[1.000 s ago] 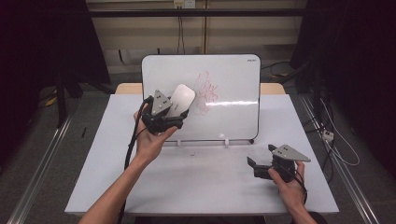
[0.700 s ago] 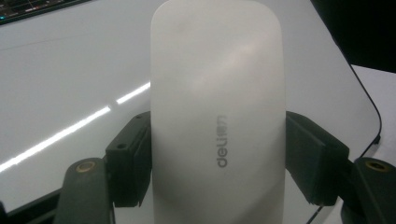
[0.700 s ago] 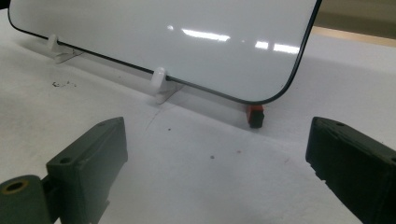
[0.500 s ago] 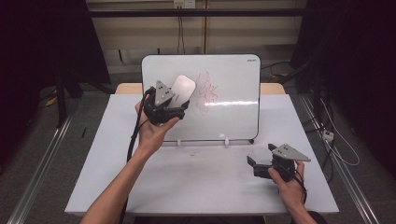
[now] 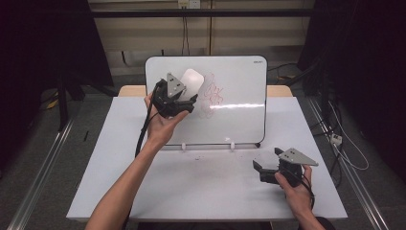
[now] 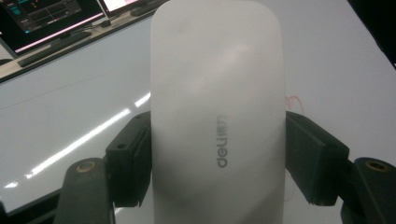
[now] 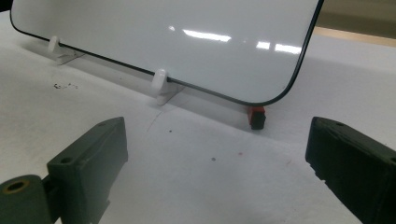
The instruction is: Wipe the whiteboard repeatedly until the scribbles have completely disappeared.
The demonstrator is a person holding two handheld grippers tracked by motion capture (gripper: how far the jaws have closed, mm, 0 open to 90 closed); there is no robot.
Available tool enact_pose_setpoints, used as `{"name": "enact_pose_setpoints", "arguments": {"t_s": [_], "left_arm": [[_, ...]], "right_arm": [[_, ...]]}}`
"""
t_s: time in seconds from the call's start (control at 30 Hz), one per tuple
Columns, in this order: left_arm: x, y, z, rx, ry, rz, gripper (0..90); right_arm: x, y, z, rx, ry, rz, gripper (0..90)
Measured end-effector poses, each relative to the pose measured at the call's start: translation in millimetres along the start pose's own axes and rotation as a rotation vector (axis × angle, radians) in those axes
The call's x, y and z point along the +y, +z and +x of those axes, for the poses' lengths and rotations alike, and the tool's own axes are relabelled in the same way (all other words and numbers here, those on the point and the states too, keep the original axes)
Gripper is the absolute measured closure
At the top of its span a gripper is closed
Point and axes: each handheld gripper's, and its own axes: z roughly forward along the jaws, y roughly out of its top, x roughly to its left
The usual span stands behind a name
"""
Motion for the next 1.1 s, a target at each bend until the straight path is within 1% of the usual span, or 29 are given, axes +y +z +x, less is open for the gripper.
{"name": "enact_pose_setpoints", "arguments": {"t_s": [0.13,0.17,0.23,0.33,0.4,0.43,0.47,0.53,0.57,0.63,0.77,0.8,0.83,0.87,0.9,0.97,1.0,1.07,1.1], "left_arm": [[0.7,4.9,0.4,0.002,-0.008,0.002,30.7],[1.7,5.9,0.7,0.006,0.002,0.007,30.7],[3.9,7.7,0.8,0.004,0.003,0.008,30.7],[11.4,9.5,0.2,0.007,0.018,-0.008,30.7],[14.8,11.8,-1.8,0.022,0.044,0.004,30.7],[15.8,13.4,-2.5,0.02,0.053,0.009,30.7],[15.9,16.1,-3.7,0.028,0.051,0.006,30.7],[16.3,19.9,-5.0,0.027,0.07,0.024,30.7],[16.3,19.9,-5.0,0.027,0.07,0.024,30.7],[15.4,24.8,-8.1,0.053,0.093,0.036,30.7],[15.4,32.9,-9.8,0.08,0.124,0.059,30.7],[15.9,34.3,-10.1,0.076,0.116,0.062,30.7],[16.8,36.0,-10.8,0.087,0.128,0.062,30.7],[20.2,38.9,-13.8,0.114,0.173,0.067,30.7],[20.2,38.9,-13.8,0.114,0.173,0.067,30.7],[23.7,40.8,-16.5,0.114,0.186,0.062,30.7],[25.7,41.5,-17.3,0.115,0.207,0.066,30.7],[27.8,45.5,-20.5,0.119,0.226,0.075,30.7],[27.9,49.1,-22.2,0.115,0.217,0.081,30.7]], "right_arm": [[0.1,-0.2,0.2,-0.003,0.002,0.002,5.7],[0.3,-0.1,0.3,-0.002,0.0,0.002,5.6],[0.3,0.1,0.6,-0.001,0.0,0.002,5.7],[0.4,-0.1,0.3,-0.003,0.001,0.002,5.6],[0.3,0.0,0.2,-0.004,0.001,0.003,5.7],[0.2,0.2,0.3,-0.003,0.002,0.003,5.7],[0.2,0.1,0.4,-0.001,0.0,0.003,5.7],[0.1,-0.2,0.6,0.001,-0.002,0.002,5.7],[0.2,-0.4,0.6,0.001,-0.002,0.0,5.7],[0.2,-0.6,0.5,0.001,-0.002,-0.003,5.6],[0.1,-0.3,0.4,0.003,-0.003,0.0,6.0],[0.1,-0.3,0.4,0.003,-0.003,0.0,6.0],[0.1,-0.4,0.5,0.004,-0.002,0.001,5.8],[0.1,-0.4,0.5,0.003,-0.001,0.002,5.8],[0.1,-0.2,0.5,0.002,-0.002,0.002,5.9],[0.2,-0.1,0.6,0.003,-0.003,0.001,5.9],[0.2,-0.1,0.7,0.004,-0.006,0.002,5.8],[0.0,0.3,0.5,0.005,0.0,0.006,5.5],[-0.1,0.2,0.3,0.004,0.001,0.005,5.5]]}}
